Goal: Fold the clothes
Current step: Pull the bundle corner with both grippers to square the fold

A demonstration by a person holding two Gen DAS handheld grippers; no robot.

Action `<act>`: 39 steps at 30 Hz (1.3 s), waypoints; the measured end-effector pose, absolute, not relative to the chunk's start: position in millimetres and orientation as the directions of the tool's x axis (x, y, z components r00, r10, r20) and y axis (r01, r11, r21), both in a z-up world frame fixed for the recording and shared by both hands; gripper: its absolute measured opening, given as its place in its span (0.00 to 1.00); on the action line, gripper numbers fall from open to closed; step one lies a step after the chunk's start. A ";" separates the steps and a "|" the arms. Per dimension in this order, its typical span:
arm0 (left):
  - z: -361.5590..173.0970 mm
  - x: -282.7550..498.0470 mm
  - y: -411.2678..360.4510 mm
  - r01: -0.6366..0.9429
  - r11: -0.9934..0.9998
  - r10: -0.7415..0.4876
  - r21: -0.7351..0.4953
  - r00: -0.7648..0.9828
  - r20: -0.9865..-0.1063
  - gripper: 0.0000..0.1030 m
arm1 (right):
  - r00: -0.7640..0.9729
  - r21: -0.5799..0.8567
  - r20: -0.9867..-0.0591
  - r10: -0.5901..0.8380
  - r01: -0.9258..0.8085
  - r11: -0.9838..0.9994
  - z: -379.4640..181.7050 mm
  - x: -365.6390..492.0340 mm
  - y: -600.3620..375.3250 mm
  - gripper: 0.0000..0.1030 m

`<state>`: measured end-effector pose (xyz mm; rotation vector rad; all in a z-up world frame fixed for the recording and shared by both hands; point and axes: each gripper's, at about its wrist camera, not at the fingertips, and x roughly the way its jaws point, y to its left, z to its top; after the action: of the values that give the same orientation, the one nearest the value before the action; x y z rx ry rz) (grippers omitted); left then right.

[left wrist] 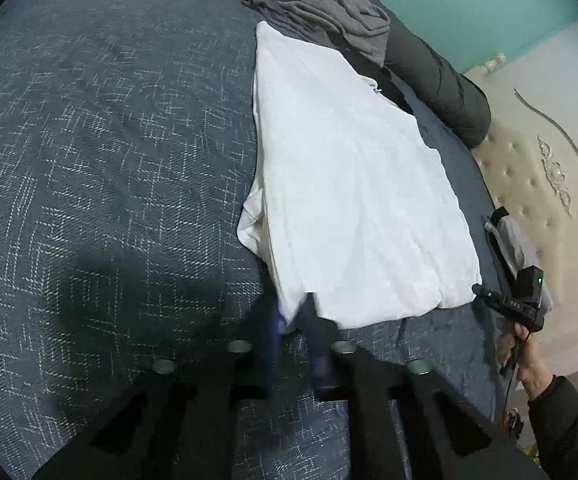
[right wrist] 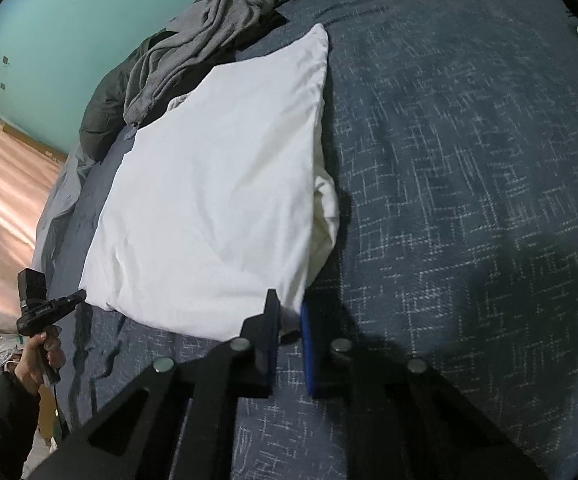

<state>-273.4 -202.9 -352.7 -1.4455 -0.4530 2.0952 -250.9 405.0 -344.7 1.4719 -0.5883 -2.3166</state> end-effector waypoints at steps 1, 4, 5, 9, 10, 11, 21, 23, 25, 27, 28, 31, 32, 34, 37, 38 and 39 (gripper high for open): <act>-351.9 -273.8 -203.6 -0.245 -0.794 0.607 -0.557 -0.271 -0.747 0.06 | -0.411 0.507 -0.773 -0.483 0.059 -0.860 -342.9 -250.4 405.6 0.08; -342.9 -272.1 -207.7 -0.254 -0.801 0.597 -0.542 -0.281 -0.752 0.05 | -0.413 0.505 -0.771 -0.486 0.069 -0.860 -333.5 -248.0 409.2 0.07; -338.9 -271.0 -209.4 -0.257 -0.803 0.595 -0.538 -0.284 -0.752 0.05 | -0.413 0.505 -0.769 -0.487 0.073 -0.860 -330.0 -246.9 410.6 0.07; -323.1 -263.9 -215.0 -0.274 -0.805 0.591 -0.527 -0.282 -0.756 0.05 | -0.415 0.500 -0.766 -0.491 0.094 -0.861 -313.6 -238.6 412.6 0.06; -320.0 -261.8 -215.5 -0.280 -0.805 0.589 -0.523 -0.280 -0.758 0.05 | -0.415 0.500 -0.765 -0.492 0.099 -0.860 -309.6 -236.2 412.7 0.06; -316.9 -259.4 -215.8 -0.285 -0.805 0.588 -0.519 -0.279 -0.759 0.05 | -0.415 0.500 -0.764 -0.494 0.103 -0.860 -305.6 -233.7 412.8 0.06; -294.5 -216.2 -220.4 -0.306 -0.805 0.583 -0.507 -0.253 -0.772 0.05 | -0.386 0.496 -0.773 -0.503 0.126 -0.859 -278.8 -184.1 417.0 0.06; -291.7 -201.5 -223.8 -0.311 -0.806 0.579 -0.503 -0.245 -0.777 0.05 | -0.375 0.495 -0.777 -0.505 0.131 -0.859 -276.0 -168.4 417.3 0.06; -290.4 -187.1 -225.9 -0.315 -0.807 0.576 -0.499 -0.232 -0.784 0.05 | -0.366 0.495 -0.780 -0.507 0.132 -0.859 -274.2 -153.4 417.6 0.06; -290.1 -166.6 -224.2 -0.330 -0.807 0.569 -0.490 -0.212 -0.795 0.05 | -0.358 0.499 -0.782 -0.510 0.132 -0.857 -271.5 -137.7 417.2 0.06; -289.1 -157.6 -223.9 -0.337 -0.807 0.567 -0.486 -0.209 -0.797 0.05 | -0.355 0.499 -0.783 -0.512 0.134 -0.856 -270.1 -129.7 416.2 0.06; -286.2 -133.9 -225.7 -0.345 -0.798 0.577 -0.494 -0.200 -0.792 0.05 | -0.342 0.498 -0.787 -0.514 0.141 -0.856 -266.7 -107.8 413.3 0.06; -285.1 -126.2 -227.4 -0.345 -0.798 0.578 -0.495 -0.201 -0.791 0.05 | -0.335 0.497 -0.789 -0.515 0.144 -0.856 -266.7 -100.7 412.6 0.06; -283.4 -112.2 -230.8 -0.347 -0.798 0.576 -0.493 -0.197 -0.793 0.05 | -0.321 0.495 -0.795 -0.516 0.150 -0.856 -267.1 -86.5 411.2 0.06; -281.5 -93.0 -236.6 -0.346 -0.798 0.575 -0.494 -0.190 -0.796 0.05 | -0.307 0.497 -0.800 -0.515 0.141 -0.856 -272.7 -65.9 412.7 0.06; -281.0 -87.1 -237.7 -0.344 -0.797 0.576 -0.496 -0.189 -0.795 0.05 | -0.304 0.499 -0.801 -0.515 0.134 -0.856 -275.0 -59.4 413.9 0.06; -281.3 -81.8 -239.0 -0.343 -0.797 0.577 -0.498 -0.187 -0.795 0.05 | -0.301 0.502 -0.801 -0.517 0.130 -0.855 -276.6 -54.3 414.6 0.06</act>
<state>-81.8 -239.0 -281.3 -1.4904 -0.2771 2.0247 -54.3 414.6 -276.6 1.5449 -0.4866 -2.1952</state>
